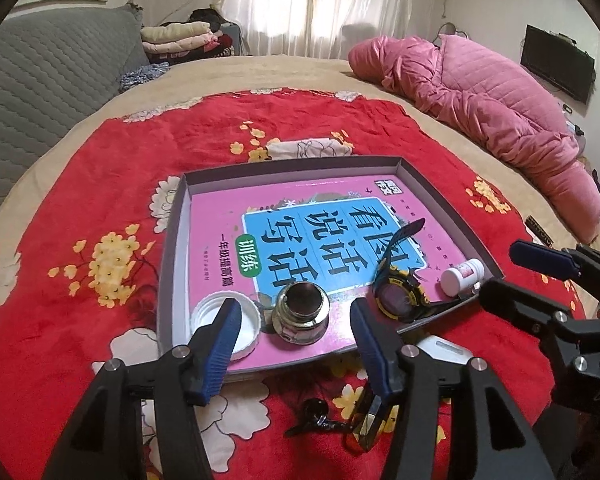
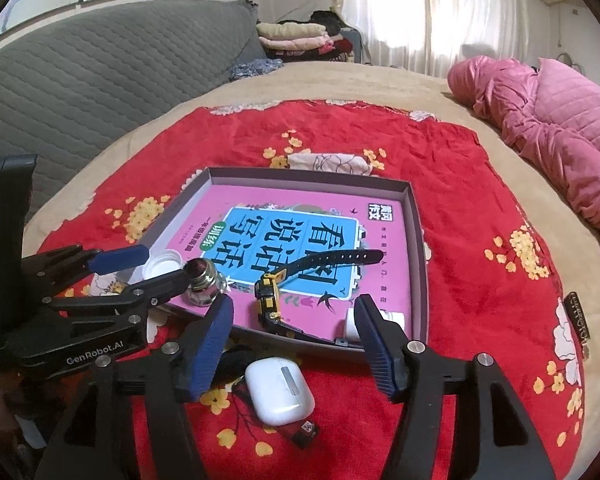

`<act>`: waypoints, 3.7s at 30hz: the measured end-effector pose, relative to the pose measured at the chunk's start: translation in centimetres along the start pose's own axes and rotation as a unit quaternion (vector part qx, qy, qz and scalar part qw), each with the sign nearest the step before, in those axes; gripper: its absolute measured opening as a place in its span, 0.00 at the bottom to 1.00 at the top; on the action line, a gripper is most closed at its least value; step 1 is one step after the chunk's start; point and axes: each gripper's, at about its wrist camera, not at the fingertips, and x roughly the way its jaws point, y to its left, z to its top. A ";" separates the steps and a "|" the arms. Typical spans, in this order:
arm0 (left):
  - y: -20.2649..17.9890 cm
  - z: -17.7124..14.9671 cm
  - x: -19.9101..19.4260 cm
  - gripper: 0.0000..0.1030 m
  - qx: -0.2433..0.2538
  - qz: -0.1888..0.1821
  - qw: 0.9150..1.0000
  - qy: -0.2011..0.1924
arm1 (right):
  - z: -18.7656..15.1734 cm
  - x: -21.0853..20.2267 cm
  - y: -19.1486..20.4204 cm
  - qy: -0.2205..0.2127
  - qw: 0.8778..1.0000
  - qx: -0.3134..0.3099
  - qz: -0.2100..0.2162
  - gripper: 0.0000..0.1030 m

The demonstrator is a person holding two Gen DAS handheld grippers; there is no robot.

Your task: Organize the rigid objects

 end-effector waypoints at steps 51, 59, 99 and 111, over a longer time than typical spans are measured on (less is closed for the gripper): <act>-1.2 -4.4 -4.9 0.57 -0.003 -0.006 1.000 0.012 | -3.5 -4.3 -0.8 -0.016 0.999 -0.004 0.028 0.72; -2.0 -5.0 -4.7 0.57 0.007 -0.011 1.000 0.025 | -4.8 -3.9 -0.2 -0.002 0.999 -0.019 0.033 0.72; -4.3 -6.7 -1.9 0.57 0.043 -0.054 0.995 0.069 | -7.8 0.1 -0.3 0.069 0.996 -0.021 0.043 0.72; -4.7 -6.6 -0.1 0.57 0.059 -0.050 0.994 0.072 | -8.2 1.1 -1.5 0.073 0.997 -0.002 0.040 0.72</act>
